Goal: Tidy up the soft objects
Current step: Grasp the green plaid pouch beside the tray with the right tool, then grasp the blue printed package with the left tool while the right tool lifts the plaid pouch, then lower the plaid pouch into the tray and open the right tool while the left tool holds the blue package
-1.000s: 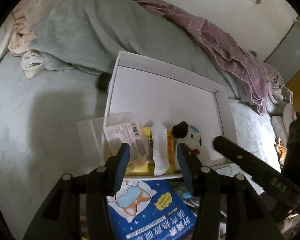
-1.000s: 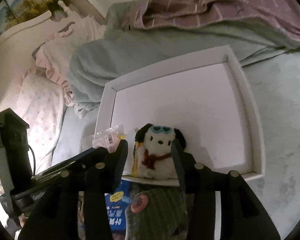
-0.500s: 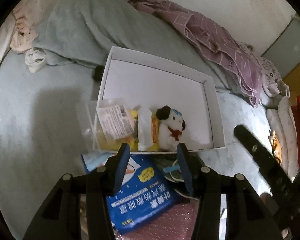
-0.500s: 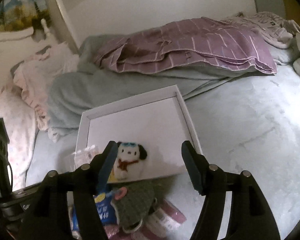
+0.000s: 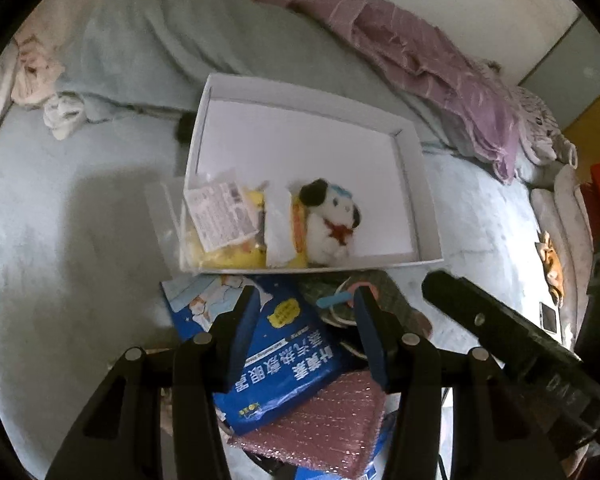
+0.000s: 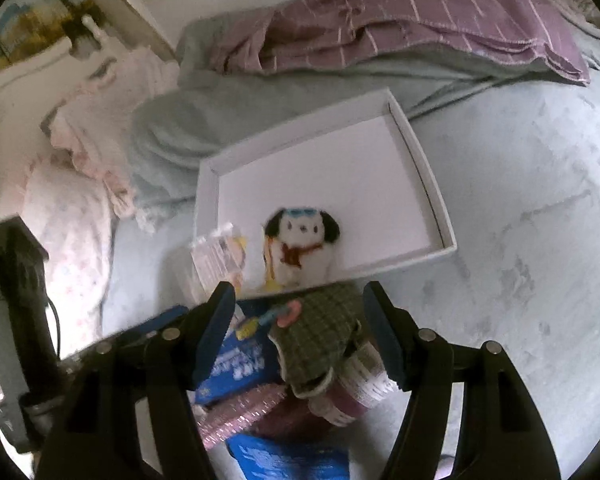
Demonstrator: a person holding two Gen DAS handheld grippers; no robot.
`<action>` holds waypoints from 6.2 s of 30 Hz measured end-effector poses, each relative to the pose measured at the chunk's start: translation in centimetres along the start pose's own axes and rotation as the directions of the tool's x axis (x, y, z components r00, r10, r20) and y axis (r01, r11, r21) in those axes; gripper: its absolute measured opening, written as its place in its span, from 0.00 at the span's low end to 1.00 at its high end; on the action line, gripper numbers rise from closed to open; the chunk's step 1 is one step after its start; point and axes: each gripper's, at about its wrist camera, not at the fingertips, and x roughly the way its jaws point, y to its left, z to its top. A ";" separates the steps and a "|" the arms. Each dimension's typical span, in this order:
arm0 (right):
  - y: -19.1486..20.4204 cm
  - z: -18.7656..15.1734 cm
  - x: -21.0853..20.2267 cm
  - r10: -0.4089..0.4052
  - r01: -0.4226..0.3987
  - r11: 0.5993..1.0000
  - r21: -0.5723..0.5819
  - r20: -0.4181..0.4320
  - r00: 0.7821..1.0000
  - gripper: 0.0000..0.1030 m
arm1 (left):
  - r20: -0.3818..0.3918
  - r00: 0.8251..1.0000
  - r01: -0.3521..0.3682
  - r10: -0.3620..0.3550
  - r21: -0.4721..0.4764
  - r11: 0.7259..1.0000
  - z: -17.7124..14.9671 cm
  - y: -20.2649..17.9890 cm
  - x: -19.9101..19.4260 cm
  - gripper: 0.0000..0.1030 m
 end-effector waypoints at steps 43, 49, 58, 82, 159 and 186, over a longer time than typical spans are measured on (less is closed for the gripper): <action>0.3 -0.9 3.6 -0.048 0.026 0.985 -0.169 -0.130 0.990 0.24 | -0.188 0.981 -0.074 0.051 -0.116 0.991 0.0 8.1 3.3 0.48; 0.8 -0.8 1.8 -0.073 0.061 0.981 -0.184 -0.063 0.995 0.22 | -0.237 0.972 -0.024 -0.008 -0.132 0.991 -0.3 8.3 4.6 0.48; 0.3 -0.5 1.7 -0.087 0.077 0.984 -0.162 -0.053 0.995 0.17 | -0.256 0.965 0.020 -0.063 -0.169 0.985 0.1 8.0 5.9 0.48; -0.2 -0.2 -2.3 -0.092 0.099 0.986 -0.132 0.063 0.994 0.03 | -0.028 0.993 0.110 -0.112 -0.057 0.992 0.4 2.8 -0.5 0.00; -6.6 3.2 8.2 -0.008 -0.022 0.941 0.337 0.089 0.996 0.10 | 0.187 0.907 0.402 -0.377 -0.118 0.908 2.3 5.3 2.0 0.03; -0.6 9.1 6.8 -0.234 0.280 0.904 -0.322 0.175 0.956 0.52 | 0.215 0.894 0.419 -0.393 -0.092 0.903 2.1 5.6 1.5 0.03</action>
